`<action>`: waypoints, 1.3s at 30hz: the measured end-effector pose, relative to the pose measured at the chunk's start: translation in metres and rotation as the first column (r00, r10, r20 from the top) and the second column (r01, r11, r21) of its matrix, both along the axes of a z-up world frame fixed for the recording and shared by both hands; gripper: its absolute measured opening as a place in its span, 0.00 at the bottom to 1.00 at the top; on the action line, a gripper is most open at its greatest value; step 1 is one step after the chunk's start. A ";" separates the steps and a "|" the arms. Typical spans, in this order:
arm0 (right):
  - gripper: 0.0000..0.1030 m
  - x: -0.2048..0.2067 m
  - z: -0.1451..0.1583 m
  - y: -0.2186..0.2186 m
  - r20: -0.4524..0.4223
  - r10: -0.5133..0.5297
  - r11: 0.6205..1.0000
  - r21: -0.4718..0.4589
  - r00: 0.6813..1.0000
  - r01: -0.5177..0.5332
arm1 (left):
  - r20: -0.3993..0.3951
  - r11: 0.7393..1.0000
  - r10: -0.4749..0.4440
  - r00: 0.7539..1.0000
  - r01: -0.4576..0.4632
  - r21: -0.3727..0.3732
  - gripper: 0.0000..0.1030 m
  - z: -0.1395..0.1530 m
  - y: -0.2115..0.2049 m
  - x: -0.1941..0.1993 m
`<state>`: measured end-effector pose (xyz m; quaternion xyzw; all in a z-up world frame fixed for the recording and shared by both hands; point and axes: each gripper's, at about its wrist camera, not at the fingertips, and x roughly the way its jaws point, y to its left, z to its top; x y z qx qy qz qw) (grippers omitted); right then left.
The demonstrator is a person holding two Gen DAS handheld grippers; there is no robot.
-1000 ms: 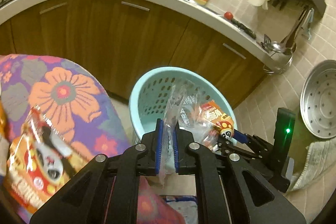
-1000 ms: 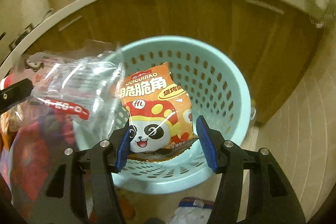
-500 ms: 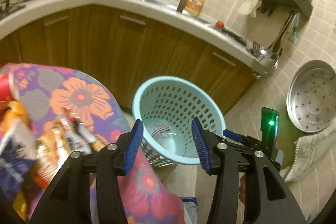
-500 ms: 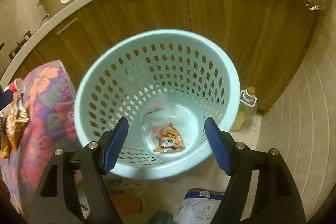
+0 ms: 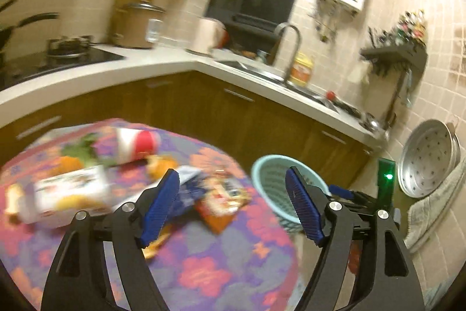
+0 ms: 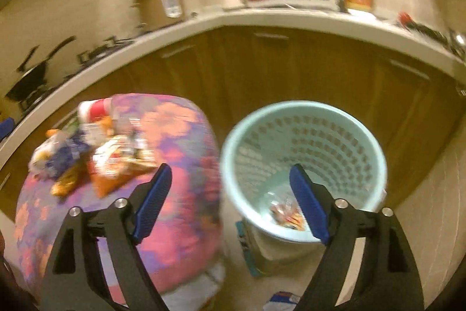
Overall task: Collect trash
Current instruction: 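Move the left gripper to the bread crust while the right approaches the second snack bag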
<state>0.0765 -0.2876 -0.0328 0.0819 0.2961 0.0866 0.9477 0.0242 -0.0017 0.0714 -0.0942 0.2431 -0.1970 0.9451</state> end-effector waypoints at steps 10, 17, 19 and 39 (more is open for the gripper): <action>0.92 -0.004 0.005 0.083 0.035 0.176 0.984 -0.037 0.984 -0.175 | -0.017 0.950 0.307 0.951 -0.308 -0.055 0.77 -0.018 0.128 -0.054; 0.92 0.003 -0.007 0.124 0.033 0.230 0.971 -0.076 0.973 -0.227 | -0.106 0.864 0.480 0.871 -0.490 -0.113 0.77 -0.049 0.210 -0.062; 0.92 0.006 -0.009 0.133 0.032 0.246 0.965 -0.097 0.969 -0.242 | -0.141 0.840 0.513 0.847 -0.529 -0.118 0.77 -0.059 0.230 -0.056; 0.92 0.027 -0.011 0.143 0.020 0.244 0.963 -0.123 0.970 -0.240 | -0.383 0.846 0.514 0.768 -0.528 0.075 0.47 -0.113 0.273 0.073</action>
